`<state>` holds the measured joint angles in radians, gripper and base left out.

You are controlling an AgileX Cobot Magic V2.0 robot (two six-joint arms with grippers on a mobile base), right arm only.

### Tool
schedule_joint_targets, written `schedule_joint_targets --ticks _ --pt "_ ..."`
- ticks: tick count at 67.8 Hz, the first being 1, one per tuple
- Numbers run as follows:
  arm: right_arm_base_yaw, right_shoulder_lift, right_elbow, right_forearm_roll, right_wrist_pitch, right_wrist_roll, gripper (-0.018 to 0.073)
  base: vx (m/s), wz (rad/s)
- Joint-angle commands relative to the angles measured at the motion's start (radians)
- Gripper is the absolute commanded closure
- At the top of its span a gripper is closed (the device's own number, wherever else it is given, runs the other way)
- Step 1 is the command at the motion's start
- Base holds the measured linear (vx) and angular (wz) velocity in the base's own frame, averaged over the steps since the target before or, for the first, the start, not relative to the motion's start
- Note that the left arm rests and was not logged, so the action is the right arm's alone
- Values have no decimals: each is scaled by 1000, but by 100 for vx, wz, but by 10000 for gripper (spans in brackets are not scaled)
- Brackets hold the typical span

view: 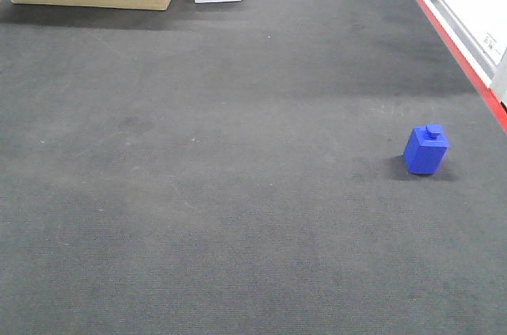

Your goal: Pour parts from conveyor to right shelf

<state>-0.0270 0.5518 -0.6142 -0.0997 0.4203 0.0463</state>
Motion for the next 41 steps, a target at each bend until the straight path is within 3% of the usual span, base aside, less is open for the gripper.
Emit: schedule_joint_targets --ticks 1,12,17,30,41 --pt "0 43 -34 35 -56 -13 207 0 0" --pt "0 90 -34 26 -70 -15 -51 0 0" --pt "0 105 -34 15 -88 -22 -104 0 0" --pt "0 129 -34 12 -107 -22 -94 0 0" --pt "0 187 -73 24 19 -9 -40 0 0"
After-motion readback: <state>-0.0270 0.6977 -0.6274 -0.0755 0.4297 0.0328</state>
